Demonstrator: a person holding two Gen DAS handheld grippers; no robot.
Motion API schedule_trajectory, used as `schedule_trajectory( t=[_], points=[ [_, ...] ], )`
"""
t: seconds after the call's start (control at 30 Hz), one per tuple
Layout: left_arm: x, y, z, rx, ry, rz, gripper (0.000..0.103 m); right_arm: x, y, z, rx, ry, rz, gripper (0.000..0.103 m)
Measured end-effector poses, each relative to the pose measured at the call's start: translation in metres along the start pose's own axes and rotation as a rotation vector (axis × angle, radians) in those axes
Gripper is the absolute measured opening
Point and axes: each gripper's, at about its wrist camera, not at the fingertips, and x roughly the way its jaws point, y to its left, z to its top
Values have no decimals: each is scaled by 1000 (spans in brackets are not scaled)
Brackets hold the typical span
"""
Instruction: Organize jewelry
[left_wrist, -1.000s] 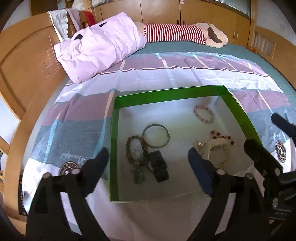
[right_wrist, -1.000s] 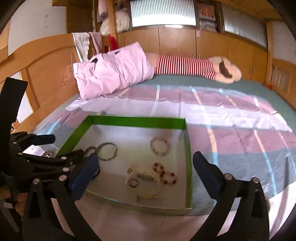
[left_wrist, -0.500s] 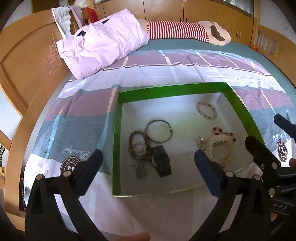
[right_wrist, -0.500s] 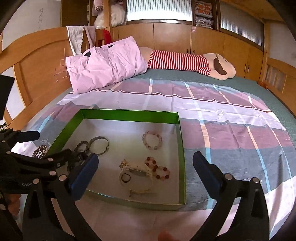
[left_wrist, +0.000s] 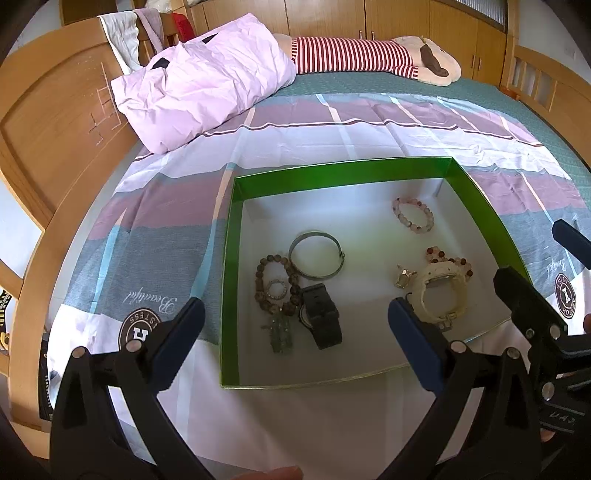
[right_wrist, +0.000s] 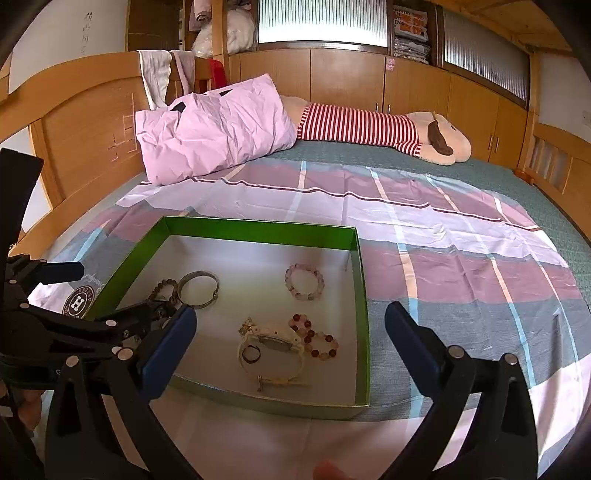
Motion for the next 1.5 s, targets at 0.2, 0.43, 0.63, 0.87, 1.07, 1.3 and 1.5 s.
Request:
schedule_trajectory(
  t=[0.2,0.43,0.63,0.87,1.07,1.3,1.5],
  points=[
    [0,1,0,-7,4,-4,101,0,1,-1,-8,1,-4,102],
    [1,1,0,-9,9,-8,101,0,1,-1,-8,1,-4,102],
    [1,2,0,-9,9,-8,101,0,2,-1,-8,2,-4,102],
    [1,2,0,-10,8,-8,101,0,2,-2,-9,2,-4,102],
    [2,3,-1,-20,15,-6,101,1,3,-2,-8,2,-5,102],
    [3,3,-1,-22,18,-5,101,1,3,-3,-9,5,-1,102],
    [3,3,-1,-22,17,-4,101,1,3,-3,-9,5,-2,102]
  ],
)
